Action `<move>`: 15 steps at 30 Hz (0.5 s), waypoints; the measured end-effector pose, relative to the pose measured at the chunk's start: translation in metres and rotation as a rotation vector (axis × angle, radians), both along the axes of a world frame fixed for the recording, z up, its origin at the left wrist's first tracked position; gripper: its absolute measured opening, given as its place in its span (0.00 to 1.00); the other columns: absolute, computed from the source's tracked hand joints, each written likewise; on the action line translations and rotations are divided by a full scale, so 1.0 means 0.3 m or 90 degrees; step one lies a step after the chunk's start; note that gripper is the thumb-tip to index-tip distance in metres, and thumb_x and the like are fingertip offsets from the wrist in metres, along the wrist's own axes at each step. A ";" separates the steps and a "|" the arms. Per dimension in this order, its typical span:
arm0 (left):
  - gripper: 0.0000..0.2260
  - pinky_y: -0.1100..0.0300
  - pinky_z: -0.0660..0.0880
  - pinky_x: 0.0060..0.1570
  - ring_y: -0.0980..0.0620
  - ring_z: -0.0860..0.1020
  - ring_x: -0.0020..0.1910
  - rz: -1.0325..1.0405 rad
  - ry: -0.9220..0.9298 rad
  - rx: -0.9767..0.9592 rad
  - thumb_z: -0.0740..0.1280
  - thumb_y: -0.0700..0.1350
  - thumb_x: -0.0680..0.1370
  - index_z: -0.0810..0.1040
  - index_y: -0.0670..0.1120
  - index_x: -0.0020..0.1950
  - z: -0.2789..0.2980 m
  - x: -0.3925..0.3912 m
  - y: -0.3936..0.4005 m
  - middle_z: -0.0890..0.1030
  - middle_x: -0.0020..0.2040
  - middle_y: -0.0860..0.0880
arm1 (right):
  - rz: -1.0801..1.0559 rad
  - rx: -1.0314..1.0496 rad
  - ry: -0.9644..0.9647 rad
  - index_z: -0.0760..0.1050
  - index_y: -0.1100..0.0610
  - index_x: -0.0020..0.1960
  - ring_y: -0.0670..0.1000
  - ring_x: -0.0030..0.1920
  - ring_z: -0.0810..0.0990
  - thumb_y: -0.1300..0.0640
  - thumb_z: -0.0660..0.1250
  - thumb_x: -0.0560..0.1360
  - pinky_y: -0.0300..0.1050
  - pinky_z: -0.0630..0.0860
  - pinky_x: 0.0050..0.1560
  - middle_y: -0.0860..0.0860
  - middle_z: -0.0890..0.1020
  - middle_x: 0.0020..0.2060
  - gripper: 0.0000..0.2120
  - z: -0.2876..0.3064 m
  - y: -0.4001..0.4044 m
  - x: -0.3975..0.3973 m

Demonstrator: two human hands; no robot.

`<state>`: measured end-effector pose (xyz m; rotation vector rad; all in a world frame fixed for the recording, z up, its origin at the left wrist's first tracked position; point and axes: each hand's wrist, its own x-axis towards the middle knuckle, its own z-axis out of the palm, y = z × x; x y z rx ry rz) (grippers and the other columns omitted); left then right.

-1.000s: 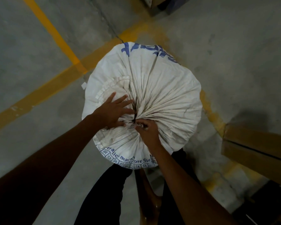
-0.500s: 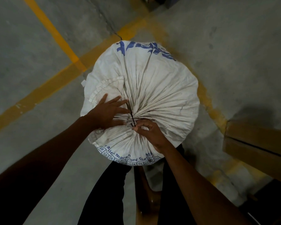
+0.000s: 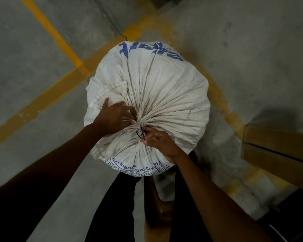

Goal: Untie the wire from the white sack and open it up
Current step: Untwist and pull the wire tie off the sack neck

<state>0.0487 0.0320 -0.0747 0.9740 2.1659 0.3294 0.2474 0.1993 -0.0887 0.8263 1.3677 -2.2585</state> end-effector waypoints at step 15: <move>0.11 0.28 0.49 0.74 0.57 0.75 0.68 0.182 -0.042 0.028 0.78 0.62 0.69 0.77 0.73 0.33 -0.042 0.002 0.026 0.81 0.58 0.65 | -0.002 0.519 0.172 0.85 0.62 0.51 0.46 0.45 0.83 0.67 0.71 0.75 0.37 0.80 0.47 0.54 0.86 0.46 0.06 0.027 0.023 -0.082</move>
